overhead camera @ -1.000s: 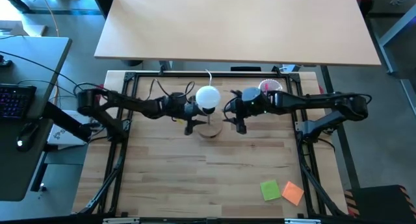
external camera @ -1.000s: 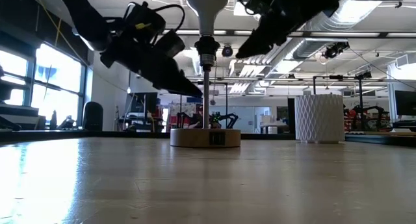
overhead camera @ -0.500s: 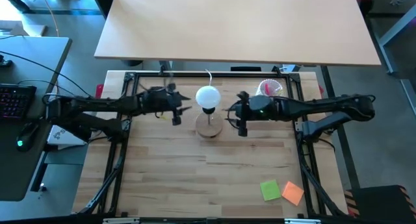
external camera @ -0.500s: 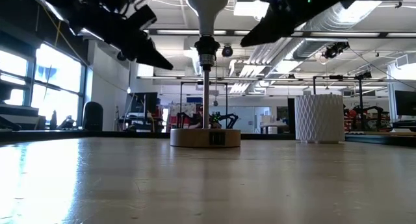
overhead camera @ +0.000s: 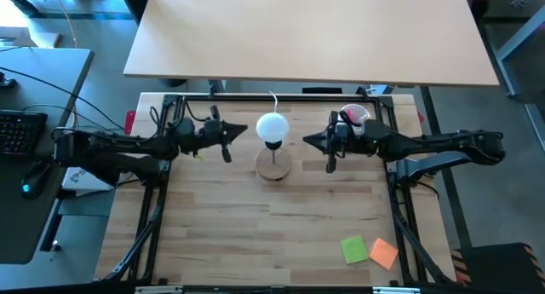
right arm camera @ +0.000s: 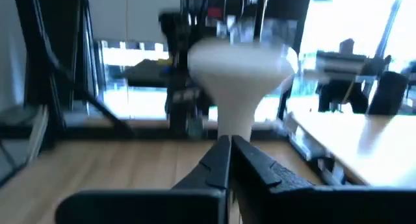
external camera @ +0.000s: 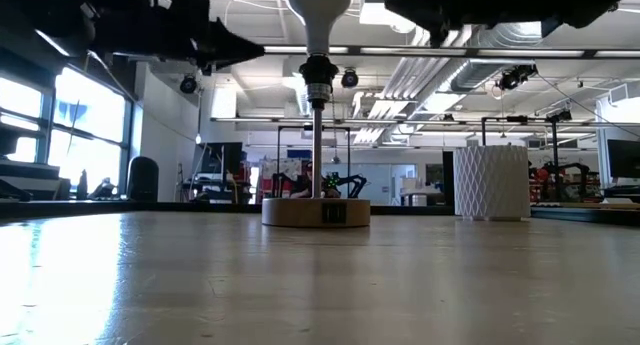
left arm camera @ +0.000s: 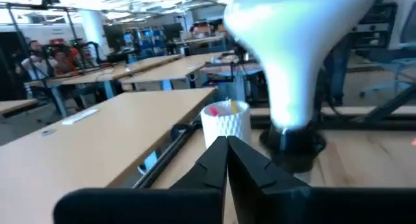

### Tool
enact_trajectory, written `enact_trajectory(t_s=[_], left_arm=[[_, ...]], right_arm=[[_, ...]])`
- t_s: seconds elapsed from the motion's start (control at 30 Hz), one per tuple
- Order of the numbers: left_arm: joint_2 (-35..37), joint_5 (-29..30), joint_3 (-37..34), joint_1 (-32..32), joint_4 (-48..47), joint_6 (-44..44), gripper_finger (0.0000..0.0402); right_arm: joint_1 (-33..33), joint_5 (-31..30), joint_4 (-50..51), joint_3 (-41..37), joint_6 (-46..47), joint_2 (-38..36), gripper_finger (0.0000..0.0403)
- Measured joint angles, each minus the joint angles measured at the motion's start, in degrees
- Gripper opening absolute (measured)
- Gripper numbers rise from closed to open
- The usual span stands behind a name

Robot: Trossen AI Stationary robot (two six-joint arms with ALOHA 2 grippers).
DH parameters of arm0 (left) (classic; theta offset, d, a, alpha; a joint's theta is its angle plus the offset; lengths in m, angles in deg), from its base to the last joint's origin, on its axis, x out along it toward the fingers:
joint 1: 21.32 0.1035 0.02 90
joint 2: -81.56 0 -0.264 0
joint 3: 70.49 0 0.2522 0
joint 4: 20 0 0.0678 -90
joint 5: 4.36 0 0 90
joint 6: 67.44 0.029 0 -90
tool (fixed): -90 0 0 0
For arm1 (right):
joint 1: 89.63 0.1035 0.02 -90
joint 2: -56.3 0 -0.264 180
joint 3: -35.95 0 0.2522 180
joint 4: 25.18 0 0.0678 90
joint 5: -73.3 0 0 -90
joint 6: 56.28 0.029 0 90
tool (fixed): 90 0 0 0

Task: Screw lightbulb
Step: Insert the lightbulb into the lamp

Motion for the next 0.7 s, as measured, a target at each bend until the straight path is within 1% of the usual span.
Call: enact_trajectory(t_s=[0.03,0.1,0.17,0.23,0.37,0.57,0.7], left_arm=[[-0.39,0.00,1.19,-0.14,0.02,0.25,0.0002],[-1.22,0.36,3.42,-0.07,1.11,0.46,0.0002],[-1.72,1.74,4.79,0.44,0.15,0.82,0.0001],[-2.31,1.61,6.43,0.86,0.78,1.81,0.0001],[-3.62,-2.84,8.92,1.38,2.22,1.74,0.0001],[-6.33,-7.65,11.39,1.86,1.53,0.01,0.0000],[-7.30,-8.97,11.97,1.87,1.55,-0.89,0.0000]], right_arm=[[0.00,0.56,-0.72,0.93,-0.04,0.34,0.0003],[0.00,3.49,-0.49,2.70,-0.03,1.26,0.0003],[0.00,5.71,-0.89,4.89,-0.02,2.51,0.0002],[0.00,8.32,-0.28,6.54,-0.08,4.34,0.0001],[-0.28,11.80,0.04,9.26,-1.16,7.96,0.0001],[-1.68,11.66,-0.22,11.14,-2.57,9.44,0.0000],[-3.40,11.80,0.03,11.91,-2.26,10.61,0.0000]])
